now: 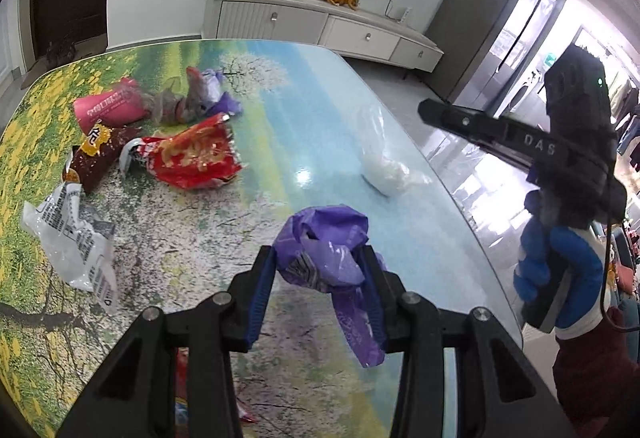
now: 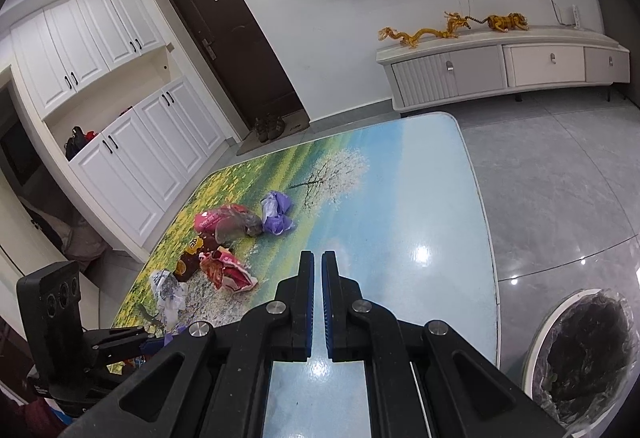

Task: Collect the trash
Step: 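Grasp the clear plastic bag with the right tool, then drop the clear bag from the right tool while the left tool drops the purple bag into the bin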

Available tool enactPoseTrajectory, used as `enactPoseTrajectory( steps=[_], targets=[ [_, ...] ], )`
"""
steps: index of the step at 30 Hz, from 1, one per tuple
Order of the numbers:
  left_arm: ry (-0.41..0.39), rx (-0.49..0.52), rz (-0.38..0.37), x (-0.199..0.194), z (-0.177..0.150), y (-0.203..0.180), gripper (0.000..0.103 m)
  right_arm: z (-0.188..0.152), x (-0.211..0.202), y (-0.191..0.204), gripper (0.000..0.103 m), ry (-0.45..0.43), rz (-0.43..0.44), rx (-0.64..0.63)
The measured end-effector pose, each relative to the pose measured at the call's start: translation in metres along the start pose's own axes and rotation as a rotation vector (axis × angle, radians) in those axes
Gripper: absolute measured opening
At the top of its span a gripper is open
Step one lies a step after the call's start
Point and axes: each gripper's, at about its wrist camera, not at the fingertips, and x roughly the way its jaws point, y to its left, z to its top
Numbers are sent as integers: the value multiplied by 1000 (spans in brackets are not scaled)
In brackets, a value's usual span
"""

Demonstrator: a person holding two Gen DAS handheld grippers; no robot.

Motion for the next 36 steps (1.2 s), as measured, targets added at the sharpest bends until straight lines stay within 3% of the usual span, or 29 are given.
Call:
enactPoseTrajectory(
  steps=[5, 7, 9, 19, 24, 31, 36],
  targets=[
    [-4, -20, -12, 2, 3, -6, 40, -9, 8, -5, 10, 55, -20, -16],
    [-8, -24, -13, 2, 3, -9, 40, -13, 15, -7, 30, 75, -37, -20],
    [-11, -30, -8, 1, 3, -10, 40, -16, 23, -9, 35, 91, -50, -35],
    [-27, -68, 15, -3, 7, -6, 40, -36, 47, -8, 35, 161, -48, -72],
    [-31, -55, 29, -5, 11, -12, 40, -38, 45, -5, 28, 157, -42, -83],
    [-39, -26, 23, -5, 26, -29, 40, -32, 9, -24, 27, 52, -6, 8],
    [-28, 37, -20, 8, 45, -66, 40, -25, -38, -59, 27, -66, -31, 108]
  ],
)
